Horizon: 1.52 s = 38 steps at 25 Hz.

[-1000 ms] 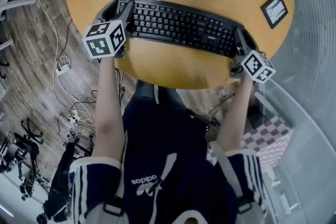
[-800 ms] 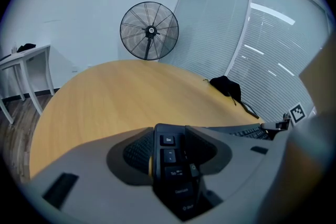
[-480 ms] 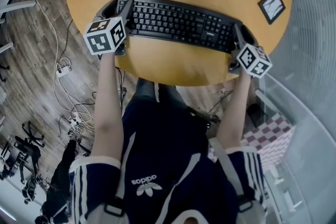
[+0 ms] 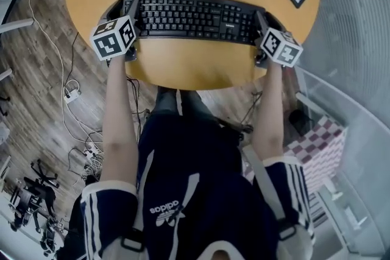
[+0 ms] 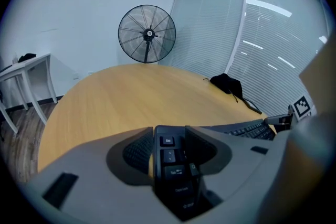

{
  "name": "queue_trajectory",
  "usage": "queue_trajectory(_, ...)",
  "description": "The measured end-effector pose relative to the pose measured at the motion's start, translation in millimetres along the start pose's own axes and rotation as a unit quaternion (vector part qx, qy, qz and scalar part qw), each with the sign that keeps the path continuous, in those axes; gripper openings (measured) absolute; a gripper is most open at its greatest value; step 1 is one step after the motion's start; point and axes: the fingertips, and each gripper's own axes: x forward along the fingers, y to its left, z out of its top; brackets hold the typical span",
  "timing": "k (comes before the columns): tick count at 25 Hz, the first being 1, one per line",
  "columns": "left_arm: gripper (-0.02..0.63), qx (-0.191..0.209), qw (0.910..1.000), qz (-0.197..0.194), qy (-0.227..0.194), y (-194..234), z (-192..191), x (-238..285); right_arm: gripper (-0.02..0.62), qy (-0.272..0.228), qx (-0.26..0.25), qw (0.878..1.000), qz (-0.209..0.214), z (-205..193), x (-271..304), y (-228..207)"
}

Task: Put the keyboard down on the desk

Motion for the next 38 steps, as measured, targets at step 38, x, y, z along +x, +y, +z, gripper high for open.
queue_trajectory(38, 0.002, 0.09, 0.9129, -0.066, -0.393, -116.6, 200.5, -326.0, 0.003, -0.357, -0.113, 0.922, 0.095, 158.4, -316.1, 190.7)
